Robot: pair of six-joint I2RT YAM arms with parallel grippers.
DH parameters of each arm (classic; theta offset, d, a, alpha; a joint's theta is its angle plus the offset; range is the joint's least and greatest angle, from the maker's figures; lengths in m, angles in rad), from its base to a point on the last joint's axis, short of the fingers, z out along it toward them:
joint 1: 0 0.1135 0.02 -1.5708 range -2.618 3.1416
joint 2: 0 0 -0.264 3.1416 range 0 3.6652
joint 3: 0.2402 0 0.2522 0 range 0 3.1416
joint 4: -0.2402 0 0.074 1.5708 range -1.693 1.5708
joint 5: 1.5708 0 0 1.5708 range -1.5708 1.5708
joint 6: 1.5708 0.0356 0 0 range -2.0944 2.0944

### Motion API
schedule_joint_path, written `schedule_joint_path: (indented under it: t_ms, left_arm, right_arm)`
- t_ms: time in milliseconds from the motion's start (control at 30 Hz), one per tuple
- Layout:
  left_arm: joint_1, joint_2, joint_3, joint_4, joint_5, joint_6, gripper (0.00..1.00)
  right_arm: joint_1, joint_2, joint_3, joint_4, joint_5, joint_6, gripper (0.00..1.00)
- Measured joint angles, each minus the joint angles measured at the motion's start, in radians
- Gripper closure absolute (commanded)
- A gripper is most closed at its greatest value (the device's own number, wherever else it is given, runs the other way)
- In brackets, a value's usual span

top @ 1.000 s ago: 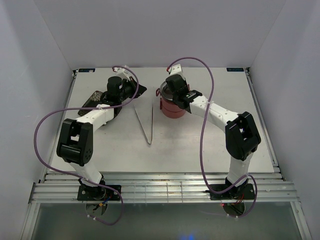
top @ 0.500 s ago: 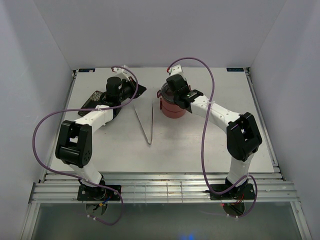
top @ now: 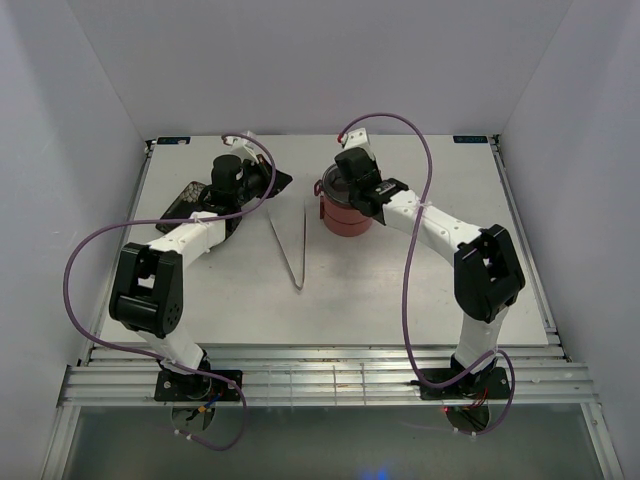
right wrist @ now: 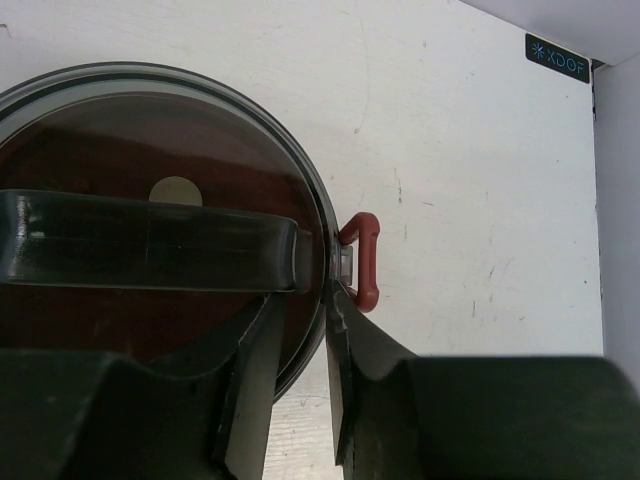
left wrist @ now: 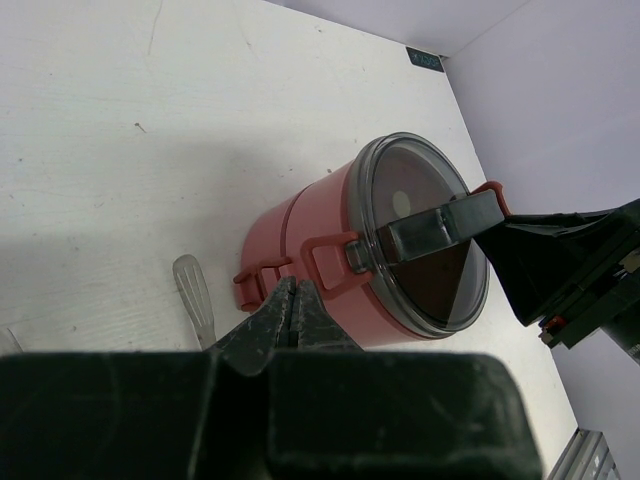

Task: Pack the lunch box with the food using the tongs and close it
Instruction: Adjust the box lid on the packing box.

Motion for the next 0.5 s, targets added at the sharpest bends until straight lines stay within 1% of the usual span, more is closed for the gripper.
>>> schedule_joint_path:
  t_ms: [33,300,500]
  left_arm:
    - [0.0,0.0,0.0,0.0,0.0,0.0,0.98]
    - [0.0,0.0,0.0,0.001,0.022,-0.006,0.97]
    - [0.0,0.016,0.012,0.027,0.105,-0.011,0.97]
  right_arm:
    - [-0.001,0.0,0.0,0.0,0.0,0.002,0.69]
    - [-0.011,-0.007,0.0,-0.003,-0.019,0.016,0.7]
    - [-0.04,-0.03,-0.019,-0.002,-0.079,0.044,0.7]
